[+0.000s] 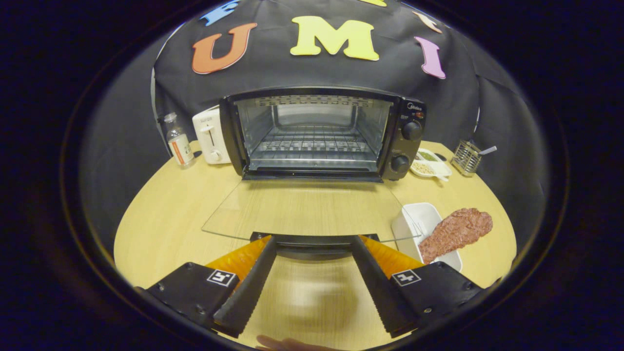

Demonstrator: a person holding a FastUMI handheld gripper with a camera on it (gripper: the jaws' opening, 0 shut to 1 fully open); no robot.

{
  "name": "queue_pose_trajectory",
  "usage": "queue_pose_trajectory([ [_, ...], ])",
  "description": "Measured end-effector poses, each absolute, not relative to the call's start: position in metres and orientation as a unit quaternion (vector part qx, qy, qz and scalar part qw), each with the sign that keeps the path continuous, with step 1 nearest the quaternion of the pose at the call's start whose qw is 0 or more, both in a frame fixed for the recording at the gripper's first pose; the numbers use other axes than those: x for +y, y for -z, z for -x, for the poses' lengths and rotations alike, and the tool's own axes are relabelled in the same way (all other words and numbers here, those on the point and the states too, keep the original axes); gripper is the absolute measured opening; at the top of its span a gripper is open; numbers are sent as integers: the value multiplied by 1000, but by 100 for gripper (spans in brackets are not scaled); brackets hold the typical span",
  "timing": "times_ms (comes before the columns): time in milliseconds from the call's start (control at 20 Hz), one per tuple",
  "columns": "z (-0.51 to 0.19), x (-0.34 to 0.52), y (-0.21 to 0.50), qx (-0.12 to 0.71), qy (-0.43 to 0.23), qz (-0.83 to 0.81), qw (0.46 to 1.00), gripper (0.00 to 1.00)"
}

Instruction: Open the toaster oven, put the food inside, and close the toaster oven door.

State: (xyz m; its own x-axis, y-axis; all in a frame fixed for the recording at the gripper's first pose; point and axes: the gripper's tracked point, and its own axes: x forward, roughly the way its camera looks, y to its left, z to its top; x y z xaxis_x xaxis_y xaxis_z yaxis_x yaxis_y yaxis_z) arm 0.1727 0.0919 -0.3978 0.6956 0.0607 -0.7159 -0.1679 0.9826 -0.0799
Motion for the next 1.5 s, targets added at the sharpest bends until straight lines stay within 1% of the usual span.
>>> queue_pose_trajectory([
  [350,-180,55,358,370,-93,59,922,100],
  [500,-191,27,339,355,-89,69,928,100],
  [650,-198,-2,332,370,-98,73,921,100],
  [800,-210,-44,320,364,-87,76,924,100],
  [1100,-219,-112,319,426,-113,27,897,100],
  [1150,-222,-120,322,438,-125,20,890,99],
  [1200,-221,-127,325,455,-138,11,880,95],
  [1250,-223,-132,328,470,-151,-1,870,93],
  [1350,-223,-140,339,496,-176,-45,849,91],
  [1500,-221,-139,350,526,-210,-121,815,78],
])
